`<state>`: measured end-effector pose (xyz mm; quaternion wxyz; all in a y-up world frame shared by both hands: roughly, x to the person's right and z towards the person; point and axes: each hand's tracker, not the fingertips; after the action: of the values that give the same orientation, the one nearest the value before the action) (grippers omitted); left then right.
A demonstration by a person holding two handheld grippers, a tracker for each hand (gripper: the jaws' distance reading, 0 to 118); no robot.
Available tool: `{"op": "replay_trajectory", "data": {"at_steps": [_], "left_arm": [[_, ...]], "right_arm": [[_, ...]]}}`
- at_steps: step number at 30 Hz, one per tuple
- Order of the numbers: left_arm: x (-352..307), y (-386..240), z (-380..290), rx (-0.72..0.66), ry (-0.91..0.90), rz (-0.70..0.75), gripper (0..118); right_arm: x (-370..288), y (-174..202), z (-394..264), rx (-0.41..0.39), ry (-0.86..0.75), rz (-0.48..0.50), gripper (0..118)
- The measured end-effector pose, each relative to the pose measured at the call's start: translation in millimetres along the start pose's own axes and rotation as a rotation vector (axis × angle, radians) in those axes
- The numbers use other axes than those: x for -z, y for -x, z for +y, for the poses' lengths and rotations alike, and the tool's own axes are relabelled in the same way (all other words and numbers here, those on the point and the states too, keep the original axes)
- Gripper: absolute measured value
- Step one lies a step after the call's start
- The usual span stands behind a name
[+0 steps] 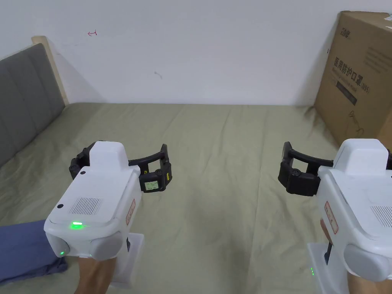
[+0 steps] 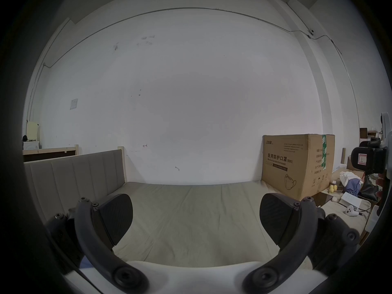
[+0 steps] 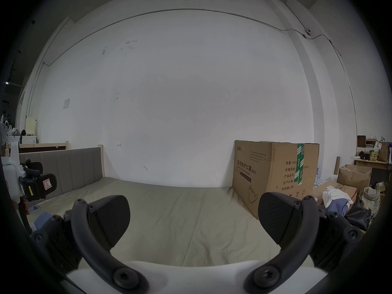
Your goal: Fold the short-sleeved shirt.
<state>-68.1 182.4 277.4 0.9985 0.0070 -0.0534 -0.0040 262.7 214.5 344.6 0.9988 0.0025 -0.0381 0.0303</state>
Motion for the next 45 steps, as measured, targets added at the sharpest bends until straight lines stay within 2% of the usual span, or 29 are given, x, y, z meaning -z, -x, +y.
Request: {"op": "replay_trajectory", "data": {"at_steps": [19, 27, 31, 35, 37, 40, 45], "left_arm": [[0.8, 0.8, 2.2, 0.011, -0.003, -0.004, 118], [1.8, 2.2, 2.5, 0.011, -0.003, -0.001, 118], [2.1, 3.3, 3.5, 0.009, -0.003, -0.002, 118], [3.1, 4.3, 3.9, 0.011, -0.001, 0.002, 118], [3.6, 4.6, 3.9, 0.010, 0.001, 0.001, 118], [3.7, 5.0, 4.0, 0.009, -0.002, 0.000, 118], [4.2, 5.1, 4.9, 0.003, -0.006, 0.000, 118]], "right_arm": [[-0.3, 1.1, 2.3, 0.001, -0.012, -0.001, 118], [3.7, 0.8, 2.2, 0.010, 0.013, -0.035, 118], [13.7, -0.6, 4.7, 0.122, 0.145, -0.123, 118], [27.9, -8.3, 16.4, 0.258, 0.436, -0.182, 117], [30.2, -11.4, 20.3, 0.304, 0.508, -0.201, 117], [28.1, -15.7, 25.3, 0.357, 0.549, -0.167, 117], [25.4, -11.2, 31.1, 0.346, 0.560, -0.162, 117]]}}
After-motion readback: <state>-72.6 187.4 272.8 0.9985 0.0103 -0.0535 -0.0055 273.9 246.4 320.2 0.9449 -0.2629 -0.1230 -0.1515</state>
